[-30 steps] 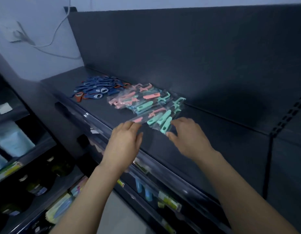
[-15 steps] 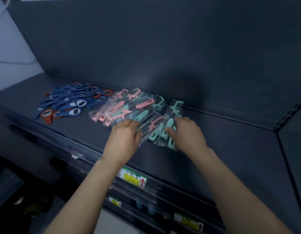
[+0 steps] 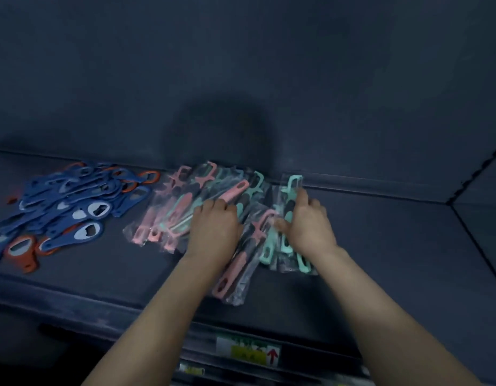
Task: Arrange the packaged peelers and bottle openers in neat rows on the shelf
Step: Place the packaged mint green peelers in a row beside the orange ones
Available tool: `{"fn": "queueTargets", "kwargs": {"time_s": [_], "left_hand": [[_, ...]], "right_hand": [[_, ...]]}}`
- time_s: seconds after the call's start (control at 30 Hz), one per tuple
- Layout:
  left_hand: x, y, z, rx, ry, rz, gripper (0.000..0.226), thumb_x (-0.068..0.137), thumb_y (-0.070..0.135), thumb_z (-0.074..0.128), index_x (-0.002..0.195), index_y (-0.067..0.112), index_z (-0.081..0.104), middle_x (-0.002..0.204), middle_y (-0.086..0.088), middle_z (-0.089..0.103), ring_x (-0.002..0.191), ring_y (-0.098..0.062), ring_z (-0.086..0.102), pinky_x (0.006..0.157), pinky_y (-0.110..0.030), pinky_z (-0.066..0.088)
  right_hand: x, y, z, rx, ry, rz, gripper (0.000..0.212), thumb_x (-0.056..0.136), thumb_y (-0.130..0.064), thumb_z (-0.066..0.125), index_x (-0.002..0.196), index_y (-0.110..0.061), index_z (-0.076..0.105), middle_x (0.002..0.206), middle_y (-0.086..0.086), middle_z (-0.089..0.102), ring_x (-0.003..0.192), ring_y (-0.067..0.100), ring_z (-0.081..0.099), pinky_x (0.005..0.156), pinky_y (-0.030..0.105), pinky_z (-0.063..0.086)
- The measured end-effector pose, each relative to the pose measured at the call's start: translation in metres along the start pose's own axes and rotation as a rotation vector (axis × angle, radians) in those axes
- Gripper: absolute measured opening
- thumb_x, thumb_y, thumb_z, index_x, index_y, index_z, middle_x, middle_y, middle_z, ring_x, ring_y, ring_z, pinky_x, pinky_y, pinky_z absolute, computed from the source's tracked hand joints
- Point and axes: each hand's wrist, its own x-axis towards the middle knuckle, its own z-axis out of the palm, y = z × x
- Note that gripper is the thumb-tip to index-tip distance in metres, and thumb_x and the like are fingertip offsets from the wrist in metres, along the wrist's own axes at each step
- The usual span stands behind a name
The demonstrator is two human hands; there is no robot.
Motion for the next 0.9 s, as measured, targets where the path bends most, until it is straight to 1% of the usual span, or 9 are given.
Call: {"fn": "queueTargets", "kwargs": {"time_s": [0.17,0.27,0.43,0.53,0.6,0.67,0.73,0.77,0.9], "left_hand": [[0.009,-0.01,0.003,-0.016,-0.038,0.079,0.033,0.09,0.017,0.052,0.122,0.01,0.051,0.118,-0.012,0.056,0.108,-0.029,0.049,0.087,-0.035,0.041],[0.011,-0.012,0.001,-0.085,-0.039,0.112,0.021,0.086,0.009,0.055,0.107,0.004,0.058,0.108,-0.014,0.059,0.101,-0.029,0.053,0.079,-0.035,0.045],[0.007,-0.018,0.003,-0.208,-0.011,0.118,0.015,0.084,0.006,0.053,0.097,0.0,0.057,0.103,-0.016,0.056,0.091,-0.029,0.056,0.069,-0.033,0.046],[0.005,-0.023,0.001,-0.339,-0.002,0.111,0.016,0.085,0.008,0.054,0.099,-0.001,0.057,0.108,-0.018,0.048,0.073,-0.027,0.053,0.06,-0.029,0.04],[0.005,-0.026,-0.001,-0.401,0.036,0.098,0.018,0.087,0.006,0.052,0.104,-0.002,0.054,0.114,-0.02,0.045,0.061,-0.02,0.042,0.055,-0.027,0.035],[0.003,-0.031,-0.003,-0.429,0.083,0.079,0.02,0.089,0.006,0.05,0.107,-0.002,0.049,0.116,-0.022,0.045,0.057,-0.016,0.034,0.049,-0.023,0.029],[0.003,-0.036,-0.004,-0.444,0.113,0.012,0.021,0.087,0.002,0.048,0.108,-0.001,0.046,0.109,-0.02,0.05,0.061,-0.017,0.037,0.049,-0.024,0.025],[0.003,-0.04,-0.004,-0.449,0.12,-0.042,0.022,0.087,-0.001,0.046,0.109,0.0,0.044,0.106,-0.02,0.052,0.064,-0.021,0.041,0.051,-0.027,0.026],[0.005,-0.057,-0.001,-0.34,0.082,-0.19,0.031,0.089,0.002,0.047,0.118,-0.003,0.037,0.113,-0.022,0.054,0.093,-0.036,0.057,0.062,-0.032,0.03]], "right_hand": [[-0.002,-0.008,0.007,0.152,0.019,0.168,0.059,0.089,-0.036,0.061,0.132,-0.006,0.034,0.122,0.02,0.049,0.113,0.035,0.046,0.084,0.036,0.04],[-0.003,-0.01,0.008,0.259,0.044,0.276,0.045,0.088,-0.027,0.064,0.121,-0.004,0.044,0.115,0.017,0.056,0.099,0.031,0.055,0.073,0.03,0.041],[-0.009,-0.011,0.008,0.285,0.088,0.397,0.022,0.085,-0.017,0.063,0.1,-0.004,0.054,0.092,0.006,0.056,0.069,0.018,0.053,0.054,0.025,0.039],[-0.01,-0.014,0.01,0.32,0.131,0.401,0.012,0.083,-0.016,0.063,0.085,-0.004,0.06,0.075,0.004,0.057,0.06,0.018,0.053,0.048,0.024,0.04],[-0.01,-0.016,0.01,0.352,0.153,0.387,0.011,0.084,-0.016,0.063,0.083,-0.005,0.061,0.077,0.007,0.061,0.056,0.016,0.053,0.043,0.022,0.04],[-0.009,-0.018,0.011,0.386,0.156,0.377,0.019,0.084,-0.019,0.063,0.096,-0.003,0.062,0.093,0.013,0.064,0.067,0.02,0.059,0.046,0.022,0.041],[-0.006,-0.02,0.014,0.378,0.129,0.382,0.032,0.084,-0.026,0.065,0.107,-0.004,0.06,0.11,0.017,0.06,0.08,0.024,0.06,0.051,0.023,0.039],[-0.005,-0.021,0.016,0.358,0.102,0.382,0.034,0.083,-0.03,0.067,0.105,-0.005,0.059,0.112,0.016,0.058,0.08,0.025,0.06,0.053,0.023,0.038],[0.004,-0.026,0.019,0.237,0.023,0.358,0.032,0.078,-0.037,0.074,0.083,-0.01,0.057,0.097,0.009,0.062,0.074,0.024,0.058,0.061,0.026,0.041]]}}
